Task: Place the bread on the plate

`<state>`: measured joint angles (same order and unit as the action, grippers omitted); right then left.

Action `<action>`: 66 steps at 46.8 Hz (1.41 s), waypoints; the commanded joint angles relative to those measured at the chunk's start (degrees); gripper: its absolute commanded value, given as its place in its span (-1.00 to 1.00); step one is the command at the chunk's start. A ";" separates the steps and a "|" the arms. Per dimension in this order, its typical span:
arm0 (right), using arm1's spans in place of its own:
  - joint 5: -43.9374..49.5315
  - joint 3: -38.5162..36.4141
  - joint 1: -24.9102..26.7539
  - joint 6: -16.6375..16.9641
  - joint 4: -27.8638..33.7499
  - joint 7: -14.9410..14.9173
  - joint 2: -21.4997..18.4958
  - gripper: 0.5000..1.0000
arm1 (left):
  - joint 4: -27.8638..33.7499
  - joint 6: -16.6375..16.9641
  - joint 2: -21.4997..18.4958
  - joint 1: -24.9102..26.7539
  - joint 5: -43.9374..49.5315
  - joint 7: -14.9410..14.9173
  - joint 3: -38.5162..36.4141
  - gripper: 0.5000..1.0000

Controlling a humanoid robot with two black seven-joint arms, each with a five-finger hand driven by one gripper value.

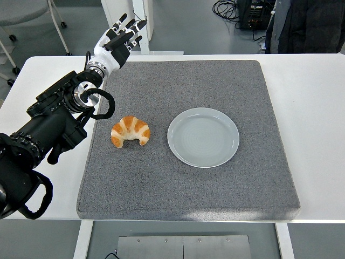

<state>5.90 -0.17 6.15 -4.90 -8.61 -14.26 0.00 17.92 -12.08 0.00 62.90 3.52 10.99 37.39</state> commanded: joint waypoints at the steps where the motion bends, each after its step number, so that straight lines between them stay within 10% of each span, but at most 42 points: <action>1: -0.01 0.00 0.00 -0.02 0.00 0.02 0.00 1.00 | 0.01 0.04 0.00 -0.06 0.00 0.09 -0.03 0.97; 37: -0.01 0.00 0.00 -0.02 0.00 -0.06 0.00 1.00 | 8.87 0.57 -0.17 -1.99 0.00 -0.09 -0.03 0.97; 58: -0.01 0.00 0.00 -0.02 0.00 -0.06 0.00 1.00 | 27.24 2.77 -11.33 -4.80 -0.09 -2.11 -0.91 0.97; 66: -0.01 0.00 0.00 -0.02 0.00 0.02 0.00 1.00 | 32.52 2.77 -15.02 -6.47 -0.26 -8.86 -1.26 0.97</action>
<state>5.89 -0.18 6.16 -4.91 -8.61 -14.27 0.00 48.23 -9.26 -13.41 57.28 3.36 5.53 36.14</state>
